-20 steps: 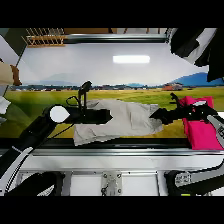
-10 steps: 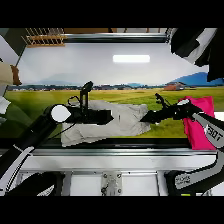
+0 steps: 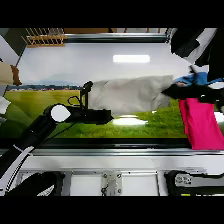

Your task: Fold the clothes and pants, and hang the long-sleeved shirts on hangers.

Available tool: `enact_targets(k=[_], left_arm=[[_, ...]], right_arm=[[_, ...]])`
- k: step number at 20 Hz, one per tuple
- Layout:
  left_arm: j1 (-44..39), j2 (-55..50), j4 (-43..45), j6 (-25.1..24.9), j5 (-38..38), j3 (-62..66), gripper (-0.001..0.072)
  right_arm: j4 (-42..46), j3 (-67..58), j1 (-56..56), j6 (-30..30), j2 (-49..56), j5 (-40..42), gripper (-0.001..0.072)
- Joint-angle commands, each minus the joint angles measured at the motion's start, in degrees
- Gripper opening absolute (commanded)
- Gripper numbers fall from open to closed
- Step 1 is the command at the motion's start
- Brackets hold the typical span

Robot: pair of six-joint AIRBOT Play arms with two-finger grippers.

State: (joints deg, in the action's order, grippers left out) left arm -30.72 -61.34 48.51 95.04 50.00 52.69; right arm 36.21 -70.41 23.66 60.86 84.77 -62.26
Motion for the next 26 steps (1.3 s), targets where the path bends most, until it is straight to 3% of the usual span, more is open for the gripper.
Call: enact_targets(k=[1, 8, 14, 18, 26], left_arm=[[0.0, 0.0, 0.0, -0.4, -0.1, 0.0, 0.0007], [0.0, 0.0, 0.0, -1.8, 0.0, 0.0, 0.0006], [0.0, 0.0, 0.0, -3.3, 0.0, 0.0, 0.0006], [0.0, 0.0, 0.0, -3.7, 0.0, 0.0, 0.0006], [0.0, 0.0, 0.0, -4.8, 1.3, 0.0, 0.0007]], right_arm=[[4.3, -3.0, 11.6, 14.1, -7.1, 10.1, 0.0021], [34.1, 0.9, 20.8, 35.4, -16.3, 2.6, 0.0021], [37.8, 11.1, 20.8, 39.5, -24.4, -2.5, 0.0021], [48.7, 18.2, 20.8, 45.5, -29.7, -4.2, 0.0022], [54.5, 27.3, 20.8, 45.7, -31.5, -5.3, 0.0023]])
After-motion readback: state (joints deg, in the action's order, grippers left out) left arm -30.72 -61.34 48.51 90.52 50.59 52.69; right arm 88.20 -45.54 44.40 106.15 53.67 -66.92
